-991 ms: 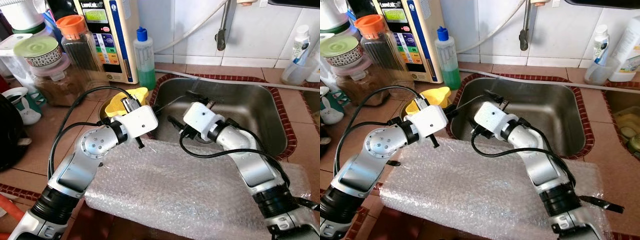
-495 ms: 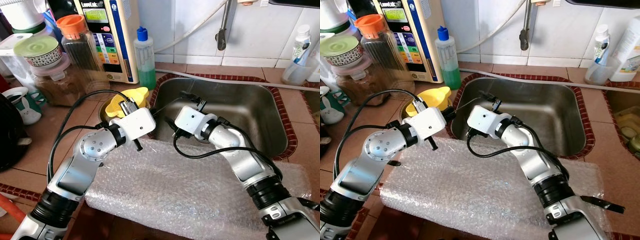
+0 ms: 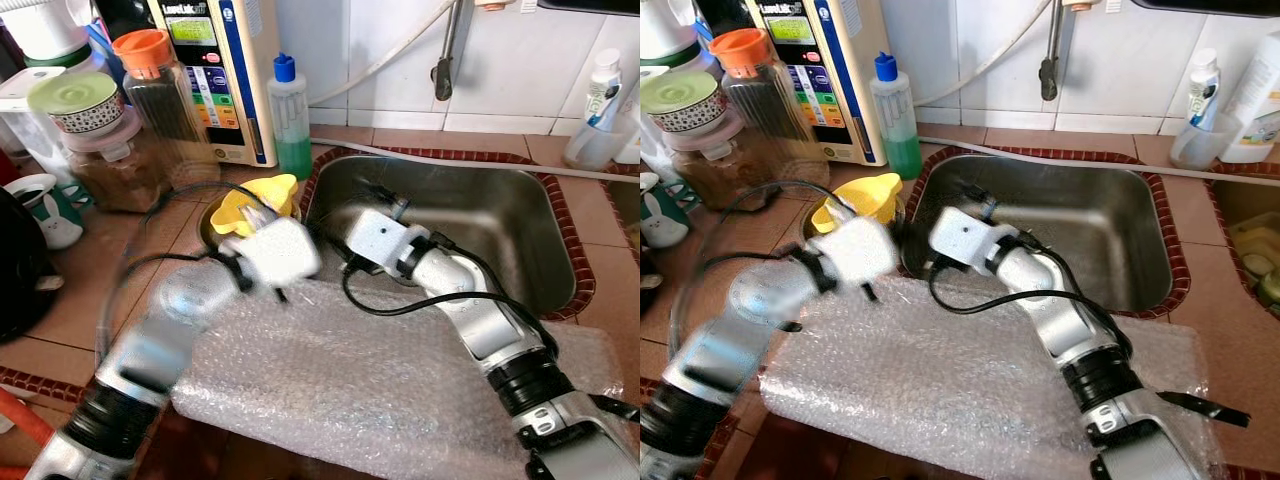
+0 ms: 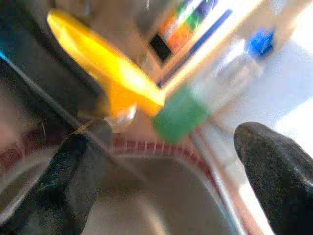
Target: Kitchen organization
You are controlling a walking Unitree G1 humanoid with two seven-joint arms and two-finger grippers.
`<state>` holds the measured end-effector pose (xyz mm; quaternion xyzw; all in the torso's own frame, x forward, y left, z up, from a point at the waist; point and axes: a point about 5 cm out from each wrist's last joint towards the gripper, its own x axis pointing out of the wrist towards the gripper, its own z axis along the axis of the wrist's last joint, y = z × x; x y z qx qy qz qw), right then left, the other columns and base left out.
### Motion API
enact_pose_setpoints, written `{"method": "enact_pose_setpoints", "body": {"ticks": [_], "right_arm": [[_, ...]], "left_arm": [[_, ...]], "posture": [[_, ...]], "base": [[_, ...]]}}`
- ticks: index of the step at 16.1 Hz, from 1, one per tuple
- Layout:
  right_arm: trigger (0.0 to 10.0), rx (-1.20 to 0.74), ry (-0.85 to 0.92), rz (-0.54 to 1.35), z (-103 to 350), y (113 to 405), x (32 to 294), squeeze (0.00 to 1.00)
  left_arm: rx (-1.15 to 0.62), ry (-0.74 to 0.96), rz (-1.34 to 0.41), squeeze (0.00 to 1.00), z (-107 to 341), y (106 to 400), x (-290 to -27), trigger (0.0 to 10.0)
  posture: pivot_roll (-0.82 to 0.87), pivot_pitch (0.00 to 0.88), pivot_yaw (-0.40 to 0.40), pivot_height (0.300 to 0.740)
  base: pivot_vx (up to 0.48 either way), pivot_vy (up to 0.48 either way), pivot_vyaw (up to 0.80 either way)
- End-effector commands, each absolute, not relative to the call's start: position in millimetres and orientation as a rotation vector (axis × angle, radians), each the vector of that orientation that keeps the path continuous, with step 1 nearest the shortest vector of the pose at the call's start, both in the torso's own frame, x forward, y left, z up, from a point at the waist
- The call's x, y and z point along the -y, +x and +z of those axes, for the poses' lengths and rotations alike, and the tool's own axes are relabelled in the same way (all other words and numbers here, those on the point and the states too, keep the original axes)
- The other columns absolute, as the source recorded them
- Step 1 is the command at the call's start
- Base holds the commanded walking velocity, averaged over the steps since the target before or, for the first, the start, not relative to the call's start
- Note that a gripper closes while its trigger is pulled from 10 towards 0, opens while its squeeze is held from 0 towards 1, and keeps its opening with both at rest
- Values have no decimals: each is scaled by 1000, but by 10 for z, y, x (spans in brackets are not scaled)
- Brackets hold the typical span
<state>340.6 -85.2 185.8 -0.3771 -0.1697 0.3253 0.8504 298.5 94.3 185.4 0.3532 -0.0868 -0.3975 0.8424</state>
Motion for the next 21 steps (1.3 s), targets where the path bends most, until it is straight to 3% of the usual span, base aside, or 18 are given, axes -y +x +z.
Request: {"method": "enact_pose_setpoints", "body": {"ticks": [1, 3, 7, 8, 9, 15, 21], "right_arm": [[10000, 479, -773, 674, 2070, 3367, 767, 0], [10000, 493, -783, 628, 2074, 3359, 846, 0], [10000, 332, -869, 658, 1792, 3411, 986, 0], [1922, 318, -918, 669, 1744, 3421, 990, 0], [0, 298, -947, 690, 1697, 3428, 971, 0], [0, 244, -1035, 759, 1552, 3398, 938, 0], [0, 237, -1167, 690, 1602, 3477, 1082, 0]], "left_arm": [[200, 763, -893, 0, 1855, 2934, -879, 0], [196, 765, -884, 0, 1849, 2943, -896, 0], [208, 759, -891, 0, 1860, 2934, -863, 0], [211, 759, -894, 0, 1861, 2935, -856, 0], [212, 760, -896, 0, 1864, 2938, -854, 0], [207, 764, -891, 0, 1851, 2936, -868, 0], [196, 771, -894, 0, 1821, 2941, -865, 1255]], "posture": [[-191, 114, 128, 740], [-189, 114, 127, 740], [-196, 112, 126, 740], [-196, 112, 126, 740], [-196, 112, 126, 740], [-192, 110, 124, 740], [-198, 112, 125, 740]], "base": [[0, 0, 0], [0, 0, 0], [0, 0, 0], [0, 0, 0], [0, 0, 0], [0, 0, 0], [0, 0, 0]]}}
